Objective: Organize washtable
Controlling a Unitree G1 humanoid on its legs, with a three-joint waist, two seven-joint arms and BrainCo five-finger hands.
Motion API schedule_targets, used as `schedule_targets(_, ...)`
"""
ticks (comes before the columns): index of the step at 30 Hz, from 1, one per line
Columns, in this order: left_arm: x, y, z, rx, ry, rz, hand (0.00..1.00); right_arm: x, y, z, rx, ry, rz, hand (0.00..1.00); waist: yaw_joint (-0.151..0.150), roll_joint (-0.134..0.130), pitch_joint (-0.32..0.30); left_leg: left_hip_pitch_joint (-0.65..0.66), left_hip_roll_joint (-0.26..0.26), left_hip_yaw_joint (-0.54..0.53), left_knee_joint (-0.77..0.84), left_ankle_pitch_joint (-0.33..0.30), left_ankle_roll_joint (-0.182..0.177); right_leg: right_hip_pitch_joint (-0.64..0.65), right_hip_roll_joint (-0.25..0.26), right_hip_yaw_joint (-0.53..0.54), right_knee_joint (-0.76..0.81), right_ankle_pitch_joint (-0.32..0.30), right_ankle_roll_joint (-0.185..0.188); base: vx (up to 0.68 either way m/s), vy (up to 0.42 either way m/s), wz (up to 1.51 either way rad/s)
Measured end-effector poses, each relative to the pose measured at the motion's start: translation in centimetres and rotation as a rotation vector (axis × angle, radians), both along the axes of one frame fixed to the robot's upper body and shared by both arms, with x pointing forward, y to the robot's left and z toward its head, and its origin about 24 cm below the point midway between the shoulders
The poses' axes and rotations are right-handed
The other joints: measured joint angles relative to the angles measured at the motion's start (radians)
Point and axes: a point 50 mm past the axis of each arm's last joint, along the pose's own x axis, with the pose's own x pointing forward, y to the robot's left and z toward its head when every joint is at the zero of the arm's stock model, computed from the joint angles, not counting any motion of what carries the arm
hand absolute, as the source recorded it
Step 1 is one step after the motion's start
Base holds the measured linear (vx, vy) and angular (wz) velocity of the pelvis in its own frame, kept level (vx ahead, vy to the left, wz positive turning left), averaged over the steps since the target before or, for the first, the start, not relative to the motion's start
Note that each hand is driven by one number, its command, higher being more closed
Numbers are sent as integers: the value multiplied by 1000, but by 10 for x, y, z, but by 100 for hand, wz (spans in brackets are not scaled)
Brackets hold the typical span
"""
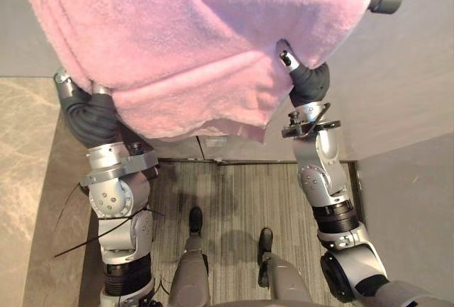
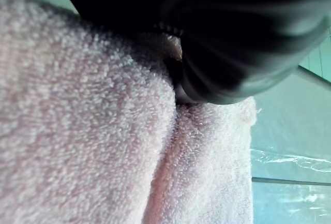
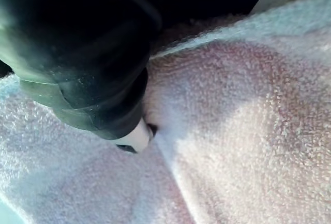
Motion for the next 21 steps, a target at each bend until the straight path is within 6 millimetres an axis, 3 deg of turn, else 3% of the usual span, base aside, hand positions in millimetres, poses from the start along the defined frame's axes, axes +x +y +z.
schedule_targets(7, 3, -8, -2, 19, 8, -44, 100, -1, -10, 1, 3, -7, -37, 100, -22, -1, 0, 0, 0, 8, 1, 0, 0, -2, 1, 10, -7, 8, 0, 8, 1, -4)
schedule_targets(17, 5, -11, -3, 29, 16, -30, 100, -5, -12, -5, 23, 5, -42, 100, -20, -1, 0, 4, 1, 15, 1, 0, 0, 0, 3, 19, -16, 15, 1, 1, 0, -2)
schedule_targets(18, 5, -11, -4, 29, 17, -25, 100, -6, -12, -6, 28, 8, -41, 0, -20, -1, 0, 4, 2, 16, 1, 0, 0, 1, 3, 19, -16, 15, 1, 0, 0, 0)
schedule_targets(20, 5, -11, -4, 28, 19, -11, 100, -6, -13, -9, 31, 17, -45, 0, -20, -1, -1, 5, 2, 16, 1, 0, 0, 1, 4, 19, -16, 15, 1, 0, 0, 0)
schedule_targets(21, 4, -10, -4, 31, 22, 4, 0, -6, -15, -11, 36, 24, -52, 0, -19, -1, -1, 5, 2, 16, 1, 0, 0, 2, 4, 19, -16, 15, 1, 0, 0, 0)
